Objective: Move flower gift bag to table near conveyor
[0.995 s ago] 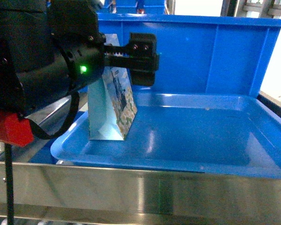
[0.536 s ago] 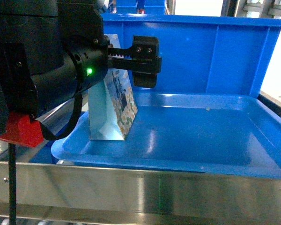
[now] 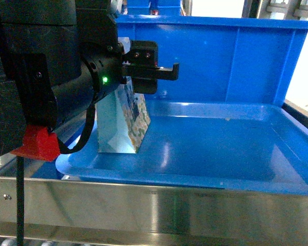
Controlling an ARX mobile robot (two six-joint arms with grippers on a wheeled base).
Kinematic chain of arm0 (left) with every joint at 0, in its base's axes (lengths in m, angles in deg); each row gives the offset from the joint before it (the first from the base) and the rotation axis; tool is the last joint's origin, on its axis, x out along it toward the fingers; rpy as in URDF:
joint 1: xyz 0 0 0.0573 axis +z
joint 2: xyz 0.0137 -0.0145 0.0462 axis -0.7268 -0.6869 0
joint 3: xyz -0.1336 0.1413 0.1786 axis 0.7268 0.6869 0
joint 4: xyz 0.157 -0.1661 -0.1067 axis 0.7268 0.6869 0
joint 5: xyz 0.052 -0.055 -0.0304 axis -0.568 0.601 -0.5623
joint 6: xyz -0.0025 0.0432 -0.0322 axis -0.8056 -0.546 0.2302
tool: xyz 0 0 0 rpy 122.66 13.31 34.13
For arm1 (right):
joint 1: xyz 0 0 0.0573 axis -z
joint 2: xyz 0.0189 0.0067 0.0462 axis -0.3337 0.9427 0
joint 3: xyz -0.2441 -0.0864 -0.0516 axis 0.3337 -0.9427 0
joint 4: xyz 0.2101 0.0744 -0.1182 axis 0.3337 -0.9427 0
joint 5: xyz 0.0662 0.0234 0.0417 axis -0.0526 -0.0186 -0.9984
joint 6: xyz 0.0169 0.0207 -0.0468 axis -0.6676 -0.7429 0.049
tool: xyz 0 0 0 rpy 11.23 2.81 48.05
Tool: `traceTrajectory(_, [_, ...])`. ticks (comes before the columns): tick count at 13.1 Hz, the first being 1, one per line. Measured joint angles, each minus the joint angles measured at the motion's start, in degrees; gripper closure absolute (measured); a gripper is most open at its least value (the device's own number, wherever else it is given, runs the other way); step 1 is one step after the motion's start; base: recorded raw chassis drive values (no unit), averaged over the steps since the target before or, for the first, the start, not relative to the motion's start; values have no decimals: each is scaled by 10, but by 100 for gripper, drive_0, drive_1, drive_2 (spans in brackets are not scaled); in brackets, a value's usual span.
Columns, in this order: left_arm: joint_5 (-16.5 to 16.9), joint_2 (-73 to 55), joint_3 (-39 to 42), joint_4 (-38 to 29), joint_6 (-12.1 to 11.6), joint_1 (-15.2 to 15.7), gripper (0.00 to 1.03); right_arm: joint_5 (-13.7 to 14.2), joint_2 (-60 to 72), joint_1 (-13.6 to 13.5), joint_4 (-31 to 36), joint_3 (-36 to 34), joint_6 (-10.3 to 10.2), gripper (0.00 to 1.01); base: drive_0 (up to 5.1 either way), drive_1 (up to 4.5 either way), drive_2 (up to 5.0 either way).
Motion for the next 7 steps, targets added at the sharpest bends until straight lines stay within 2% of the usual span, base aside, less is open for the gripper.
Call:
traceTrajectory(5, [-19, -4, 3, -8, 1, -2, 102, 0, 0, 0, 0, 0, 0, 99, 0, 0, 0])
traceTrajectory(7, [-36, 20, 25, -13, -9, -3, 101, 0, 0, 0, 0, 0, 0, 99, 0, 0, 0])
